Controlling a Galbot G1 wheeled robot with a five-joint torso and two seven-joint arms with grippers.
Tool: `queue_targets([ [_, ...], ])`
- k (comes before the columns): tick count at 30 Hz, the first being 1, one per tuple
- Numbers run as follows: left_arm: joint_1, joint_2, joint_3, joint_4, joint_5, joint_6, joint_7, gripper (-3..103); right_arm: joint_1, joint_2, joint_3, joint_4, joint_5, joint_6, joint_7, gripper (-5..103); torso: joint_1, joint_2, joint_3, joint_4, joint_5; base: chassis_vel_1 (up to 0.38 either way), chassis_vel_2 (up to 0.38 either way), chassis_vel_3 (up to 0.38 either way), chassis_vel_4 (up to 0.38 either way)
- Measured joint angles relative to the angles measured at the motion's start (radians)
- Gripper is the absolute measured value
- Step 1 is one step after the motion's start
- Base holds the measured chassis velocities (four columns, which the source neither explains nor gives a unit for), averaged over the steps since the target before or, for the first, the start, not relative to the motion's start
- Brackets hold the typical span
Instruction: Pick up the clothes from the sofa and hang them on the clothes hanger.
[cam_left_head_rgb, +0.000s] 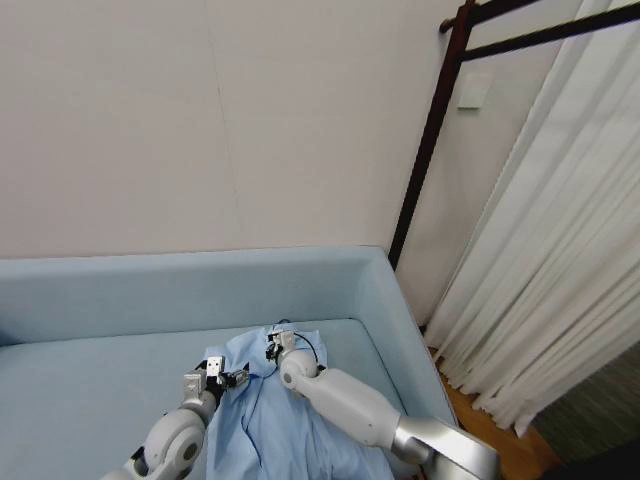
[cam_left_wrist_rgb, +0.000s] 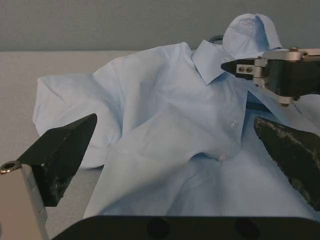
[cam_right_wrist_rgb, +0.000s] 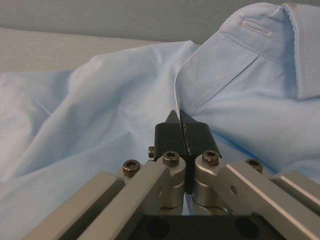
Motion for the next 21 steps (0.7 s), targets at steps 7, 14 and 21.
queue_targets([
  [7,0.001,-0.002,0.001,0.001,0.007,-0.006,0.003,100,-0.013,0.001,-0.022,-0.045,-0.026,0.005,-0.015,-3,0.000,0.000,0.000,-0.0001,0.0002,0.000,0.000,0.000,0.000],
  [14,0.002,-0.002,0.000,0.001,0.016,-0.019,0.004,100,-0.050,-0.061,-0.031,-0.013,-0.046,0.006,-0.033,22,0.000,0.000,0.000,-0.0003,0.0003,0.000,0.000,0.000,0.000],
  [21,-0.005,-0.004,0.000,0.005,0.017,-0.022,0.011,100,-0.078,-0.206,-0.034,0.204,-0.026,0.006,0.019,50,0.000,0.000,0.000,-0.0002,0.0004,0.000,0.000,0.000,0.000],
])
